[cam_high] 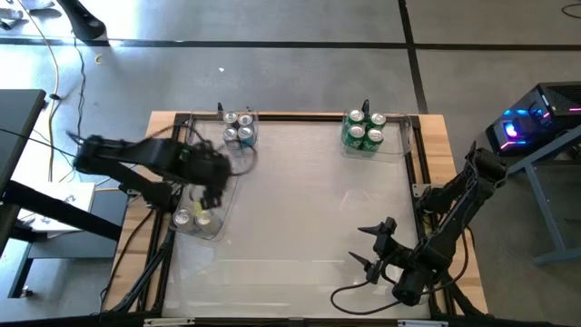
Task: Sort soda cans
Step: Put the top blue-white soda can into the middle left transparent bin, then put the blue-white soda can into the middle bottom transparent bin
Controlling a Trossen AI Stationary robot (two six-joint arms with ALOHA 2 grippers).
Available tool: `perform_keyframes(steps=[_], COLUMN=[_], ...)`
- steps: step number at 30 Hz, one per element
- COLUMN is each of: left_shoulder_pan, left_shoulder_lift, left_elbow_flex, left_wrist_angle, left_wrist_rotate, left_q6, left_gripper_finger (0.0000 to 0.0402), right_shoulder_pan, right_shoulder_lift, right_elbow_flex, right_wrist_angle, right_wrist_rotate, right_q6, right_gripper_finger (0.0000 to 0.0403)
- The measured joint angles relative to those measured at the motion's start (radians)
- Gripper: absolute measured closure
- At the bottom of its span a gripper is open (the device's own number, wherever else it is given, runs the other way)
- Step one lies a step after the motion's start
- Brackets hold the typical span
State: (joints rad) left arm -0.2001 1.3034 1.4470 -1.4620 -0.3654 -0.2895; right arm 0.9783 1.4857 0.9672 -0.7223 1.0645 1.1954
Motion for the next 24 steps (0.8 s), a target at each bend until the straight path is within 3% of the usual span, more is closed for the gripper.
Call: perform_keyframes(steps=[3,11,17,24], left_shoulder_pan=[0.018,0.037,0.036,0.036], left_shoulder_lift=[-0.141,-0.443,-0.575,-0.602], left_elbow_flex=[-0.155,-0.518,-0.662,-0.714], left_wrist_angle=[0.051,0.090,0.099,0.108], left_wrist_rotate=[-0.005,0.099,0.221,0.247], left_q6=[-0.047,-0.102,-0.098,-0.008], left_gripper_finger=[0.0117,0.0117,0.0117,0.0117], right_shoulder_pan=[0.000,0.000,-0.003,-0.003], right_shoulder_lift=[0.000,0.000,0.000,0.000], right_elbow_flex=[0.000,0.000,0.000,0.000], right_wrist_angle=[0.002,0.005,0.017,0.058], right_wrist_rotate=[0.009,0.017,0.017,0.017], right_q6=[0.000,0.031,0.057,0.057], right_gripper_finger=[0.0047,0.0047,0.0047,0.0047])
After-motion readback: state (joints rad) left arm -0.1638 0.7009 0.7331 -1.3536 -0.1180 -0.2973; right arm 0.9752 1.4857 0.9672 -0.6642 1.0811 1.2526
